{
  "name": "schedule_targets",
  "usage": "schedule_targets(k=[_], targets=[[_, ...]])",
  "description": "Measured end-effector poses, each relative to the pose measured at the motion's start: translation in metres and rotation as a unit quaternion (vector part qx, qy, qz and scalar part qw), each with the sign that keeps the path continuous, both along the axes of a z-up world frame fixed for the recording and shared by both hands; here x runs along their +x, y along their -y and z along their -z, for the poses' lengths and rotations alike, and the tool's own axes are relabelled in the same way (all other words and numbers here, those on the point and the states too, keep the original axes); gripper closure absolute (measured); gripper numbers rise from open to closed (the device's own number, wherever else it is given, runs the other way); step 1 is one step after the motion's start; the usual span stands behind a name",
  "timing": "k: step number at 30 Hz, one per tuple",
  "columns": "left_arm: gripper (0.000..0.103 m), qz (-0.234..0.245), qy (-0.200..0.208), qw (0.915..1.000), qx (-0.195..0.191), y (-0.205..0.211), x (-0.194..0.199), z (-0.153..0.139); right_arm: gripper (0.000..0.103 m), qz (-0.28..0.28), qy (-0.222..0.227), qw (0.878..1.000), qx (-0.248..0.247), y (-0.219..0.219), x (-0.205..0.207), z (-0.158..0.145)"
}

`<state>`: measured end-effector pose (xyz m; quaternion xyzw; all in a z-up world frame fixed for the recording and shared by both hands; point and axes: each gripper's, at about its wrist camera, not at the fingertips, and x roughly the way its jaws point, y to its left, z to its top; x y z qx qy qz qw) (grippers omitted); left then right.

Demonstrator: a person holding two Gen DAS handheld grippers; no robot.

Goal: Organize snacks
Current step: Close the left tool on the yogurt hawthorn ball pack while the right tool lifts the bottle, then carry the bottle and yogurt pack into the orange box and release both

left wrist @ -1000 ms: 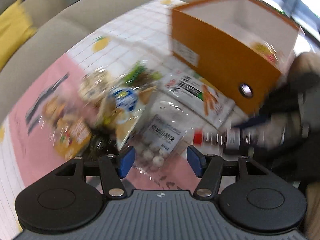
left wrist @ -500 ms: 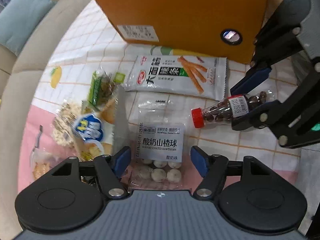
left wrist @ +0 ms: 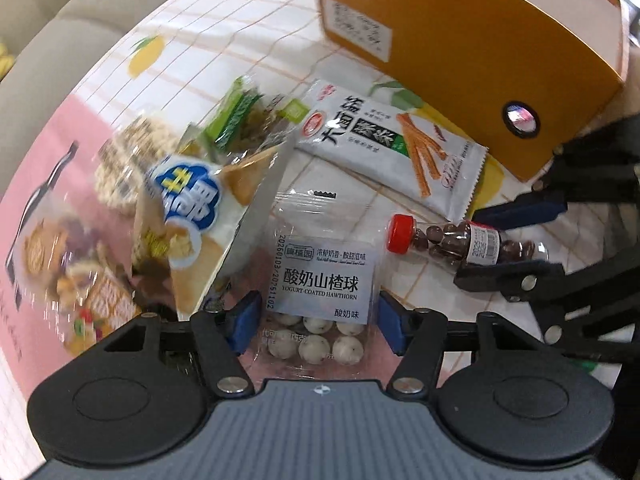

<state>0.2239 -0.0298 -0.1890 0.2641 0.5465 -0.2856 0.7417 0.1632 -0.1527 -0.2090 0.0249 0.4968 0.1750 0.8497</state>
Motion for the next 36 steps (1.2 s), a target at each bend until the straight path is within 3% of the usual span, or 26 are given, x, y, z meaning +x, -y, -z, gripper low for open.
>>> schedule_targets(k=[5,12,21,24,27,36], targets=[[0.035,-0.080,-0.001,0.9968,-0.001,0.000,-0.008,-0.001,0.073,0.006,-0.009,1.000,0.013,0.003,0.004,0.002],[0.038,-0.173,0.005,0.9843,-0.033,-0.013,-0.034,-0.007,0.073,0.019,-0.019,0.999,0.027,0.009,0.001,-0.002],[0.038,-0.300,-0.001,0.9490,-0.096,-0.033,-0.055,-0.030,0.074,0.026,-0.010,0.998,0.058,0.018,-0.011,-0.018],[0.039,-0.320,0.002,0.9399,-0.119,-0.034,-0.066,-0.044,0.074,0.026,0.002,0.997,0.068,0.021,-0.018,-0.030],[0.039,-0.327,0.016,0.9365,-0.127,-0.031,-0.073,-0.062,0.074,0.031,0.021,0.997,0.070,0.022,-0.023,-0.046],[0.039,-0.307,0.071,0.9343,-0.167,-0.009,-0.083,-0.124,0.074,0.090,0.068,0.987,0.112,0.069,-0.044,-0.104]])
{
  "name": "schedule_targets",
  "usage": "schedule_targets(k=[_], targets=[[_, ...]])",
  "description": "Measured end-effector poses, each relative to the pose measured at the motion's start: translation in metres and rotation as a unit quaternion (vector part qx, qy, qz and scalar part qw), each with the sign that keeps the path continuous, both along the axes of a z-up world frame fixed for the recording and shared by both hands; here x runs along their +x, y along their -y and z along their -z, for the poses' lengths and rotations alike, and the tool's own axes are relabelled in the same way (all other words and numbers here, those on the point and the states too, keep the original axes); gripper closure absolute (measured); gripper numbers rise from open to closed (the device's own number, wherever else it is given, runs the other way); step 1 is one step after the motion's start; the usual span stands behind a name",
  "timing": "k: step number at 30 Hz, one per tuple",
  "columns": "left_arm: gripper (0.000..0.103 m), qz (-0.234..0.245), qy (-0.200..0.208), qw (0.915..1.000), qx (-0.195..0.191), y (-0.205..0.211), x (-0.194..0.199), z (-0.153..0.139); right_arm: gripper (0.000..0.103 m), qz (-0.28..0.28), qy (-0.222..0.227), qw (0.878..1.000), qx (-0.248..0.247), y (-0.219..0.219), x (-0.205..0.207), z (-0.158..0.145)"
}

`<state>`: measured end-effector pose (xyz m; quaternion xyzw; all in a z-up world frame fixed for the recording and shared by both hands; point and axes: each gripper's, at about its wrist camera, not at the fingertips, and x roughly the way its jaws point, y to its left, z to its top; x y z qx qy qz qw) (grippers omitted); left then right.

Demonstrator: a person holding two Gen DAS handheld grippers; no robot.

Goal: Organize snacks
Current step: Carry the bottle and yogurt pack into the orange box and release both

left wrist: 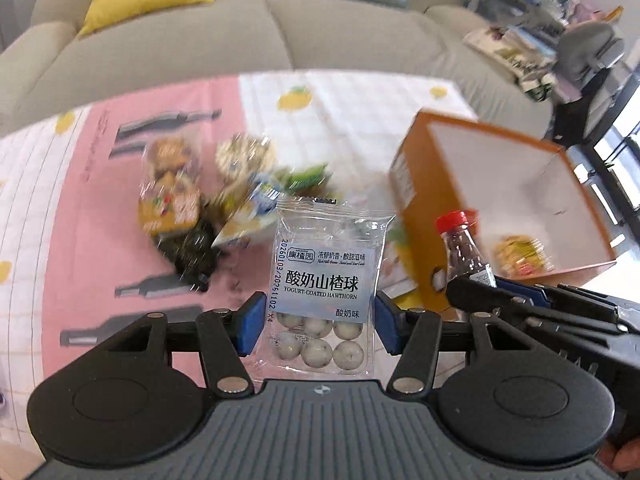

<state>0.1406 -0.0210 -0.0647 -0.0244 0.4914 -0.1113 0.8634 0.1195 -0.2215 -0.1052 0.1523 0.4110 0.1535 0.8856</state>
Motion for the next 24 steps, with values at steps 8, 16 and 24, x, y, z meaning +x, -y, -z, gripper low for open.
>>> schedule_targets(k=[8,16,24], targets=[[0.039,0.061,0.022,0.9974,-0.032,0.049,0.010,-0.037,0.073,0.058,0.011,0.998,0.004,0.064,0.008,-0.031],[0.039,0.116,0.003,0.9908,-0.070,0.105,0.038,-0.045,0.073,0.109,-0.011,0.994,0.018,0.128,0.018,-0.037],[0.039,0.138,-0.042,0.9867,-0.074,0.149,0.073,-0.023,0.073,0.135,-0.070,0.987,0.044,0.163,0.034,-0.017]])
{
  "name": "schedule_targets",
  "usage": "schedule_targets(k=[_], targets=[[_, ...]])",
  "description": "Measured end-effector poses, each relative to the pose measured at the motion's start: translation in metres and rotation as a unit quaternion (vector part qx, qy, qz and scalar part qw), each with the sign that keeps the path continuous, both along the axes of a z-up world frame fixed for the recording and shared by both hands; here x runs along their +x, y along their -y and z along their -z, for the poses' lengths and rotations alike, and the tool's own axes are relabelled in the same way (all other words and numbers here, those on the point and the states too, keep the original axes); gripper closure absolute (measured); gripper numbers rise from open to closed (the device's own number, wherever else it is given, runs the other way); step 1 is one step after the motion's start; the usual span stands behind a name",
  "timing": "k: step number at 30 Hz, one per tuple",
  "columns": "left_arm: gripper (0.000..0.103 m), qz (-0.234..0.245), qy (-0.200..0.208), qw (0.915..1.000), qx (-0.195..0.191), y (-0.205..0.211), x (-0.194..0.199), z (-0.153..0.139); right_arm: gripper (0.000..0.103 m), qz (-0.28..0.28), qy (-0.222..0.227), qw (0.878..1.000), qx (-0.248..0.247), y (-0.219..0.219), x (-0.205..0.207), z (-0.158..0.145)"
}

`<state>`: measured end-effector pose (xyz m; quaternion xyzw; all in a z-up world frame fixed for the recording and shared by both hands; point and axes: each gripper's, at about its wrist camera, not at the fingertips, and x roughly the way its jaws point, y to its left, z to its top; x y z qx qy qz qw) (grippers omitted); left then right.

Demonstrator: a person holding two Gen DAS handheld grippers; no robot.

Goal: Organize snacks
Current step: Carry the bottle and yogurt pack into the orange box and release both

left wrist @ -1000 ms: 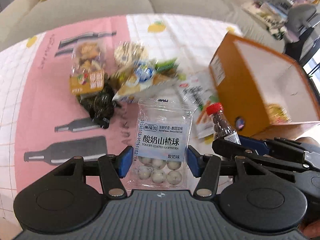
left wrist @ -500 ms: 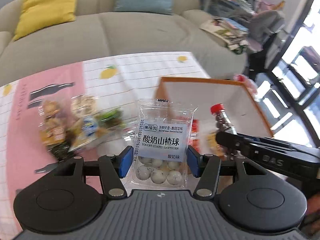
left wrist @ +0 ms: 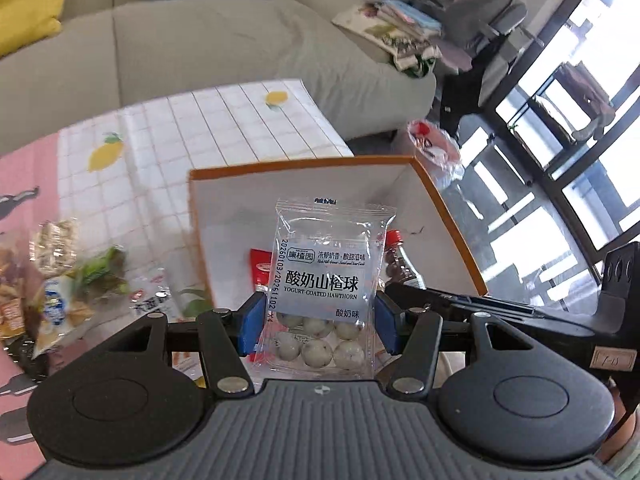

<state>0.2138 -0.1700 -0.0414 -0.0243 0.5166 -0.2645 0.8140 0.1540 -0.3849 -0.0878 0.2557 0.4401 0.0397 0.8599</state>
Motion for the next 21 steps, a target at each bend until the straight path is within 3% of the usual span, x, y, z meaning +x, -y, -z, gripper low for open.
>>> schedule_targets(k=[12,21], targets=[[0.039,0.050,-0.043,0.9949,0.076,0.041,0.041,0.031,0.073,-0.007,-0.071,0.997,0.016,0.015,0.045,0.035],[0.038,0.036,-0.091,0.9897,0.104,0.045,0.070,0.053,0.073,0.004,-0.123,0.990,0.067,0.016,0.072,0.069]])
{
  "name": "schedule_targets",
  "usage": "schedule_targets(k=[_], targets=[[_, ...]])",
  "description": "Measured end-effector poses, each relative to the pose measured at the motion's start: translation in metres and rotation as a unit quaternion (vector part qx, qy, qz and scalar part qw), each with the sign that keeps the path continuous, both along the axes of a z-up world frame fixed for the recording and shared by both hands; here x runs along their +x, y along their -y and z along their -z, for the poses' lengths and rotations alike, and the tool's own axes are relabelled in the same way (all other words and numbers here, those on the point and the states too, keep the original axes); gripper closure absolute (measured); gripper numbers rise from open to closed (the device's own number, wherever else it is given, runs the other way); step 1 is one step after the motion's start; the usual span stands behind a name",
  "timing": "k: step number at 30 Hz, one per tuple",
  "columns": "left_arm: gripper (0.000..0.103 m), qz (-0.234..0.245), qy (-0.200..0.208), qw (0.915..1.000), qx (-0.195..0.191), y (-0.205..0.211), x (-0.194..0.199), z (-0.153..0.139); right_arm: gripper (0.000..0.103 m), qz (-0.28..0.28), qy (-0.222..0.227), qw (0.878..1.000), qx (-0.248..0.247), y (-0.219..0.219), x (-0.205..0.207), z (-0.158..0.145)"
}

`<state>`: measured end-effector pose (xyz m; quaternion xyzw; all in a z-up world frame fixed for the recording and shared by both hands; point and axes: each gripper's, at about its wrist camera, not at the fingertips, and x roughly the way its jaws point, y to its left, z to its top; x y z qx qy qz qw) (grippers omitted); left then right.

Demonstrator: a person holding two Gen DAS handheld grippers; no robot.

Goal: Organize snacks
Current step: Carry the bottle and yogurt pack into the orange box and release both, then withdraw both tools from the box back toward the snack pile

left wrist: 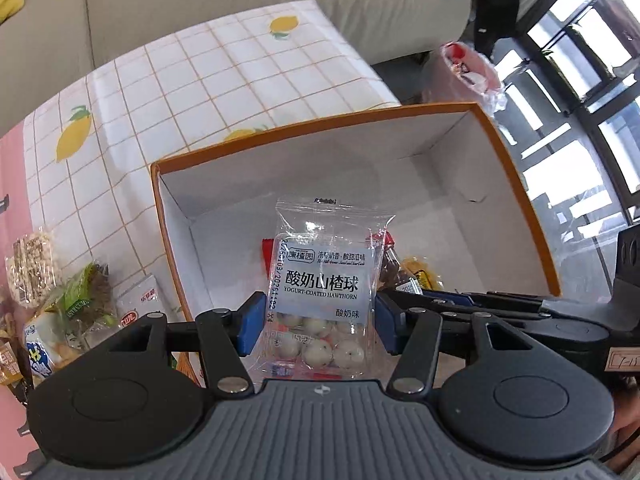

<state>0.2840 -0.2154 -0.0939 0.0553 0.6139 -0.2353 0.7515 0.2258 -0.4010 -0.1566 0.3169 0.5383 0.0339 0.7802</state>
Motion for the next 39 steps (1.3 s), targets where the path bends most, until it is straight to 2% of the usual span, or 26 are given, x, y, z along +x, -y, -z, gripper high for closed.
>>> schedule_targets(k=[5,10,13,17,20,27,32,37,39], targets=[[0.036,0.001,-0.013,0.9993,0.035,0.010,0.003,0.013,0.073,0.003,-0.032,0.999,-0.010,-0.003,0.012,0.018],[0.034,-0.007,-0.037,0.9964,0.076,0.011,0.008,0.022,0.073,0.002,-0.051,0.999,0.009,-0.005,0.015,0.030],[0.029,-0.003,-0.047,0.9958,0.079,0.010,0.008,0.023,0.073,-0.001,-0.053,0.999,0.000,-0.010,0.014,0.031],[0.024,-0.010,-0.042,0.9960,0.078,0.008,0.007,0.018,0.073,0.002,-0.055,0.998,-0.002,-0.011,0.014,0.030],[0.024,-0.009,-0.039,0.9973,0.062,0.004,0.006,0.012,0.073,-0.002,-0.054,0.998,-0.009,-0.009,0.012,0.030],[0.024,-0.024,0.007,0.9994,0.022,-0.010,-0.012,-0.019,0.075,-0.012,-0.054,0.998,-0.027,-0.021,0.019,0.027],[0.024,-0.034,0.043,0.9982,0.023,-0.024,-0.026,-0.030,0.076,-0.032,-0.049,0.997,-0.051,-0.032,0.025,0.023],[0.024,-0.043,0.059,0.9972,0.020,-0.039,-0.040,-0.036,0.075,-0.040,-0.037,0.996,-0.067,-0.040,0.021,0.016],[0.025,-0.043,0.069,0.9965,0.018,-0.044,-0.046,-0.040,0.071,-0.045,-0.033,0.995,-0.078,-0.043,0.017,0.013]])
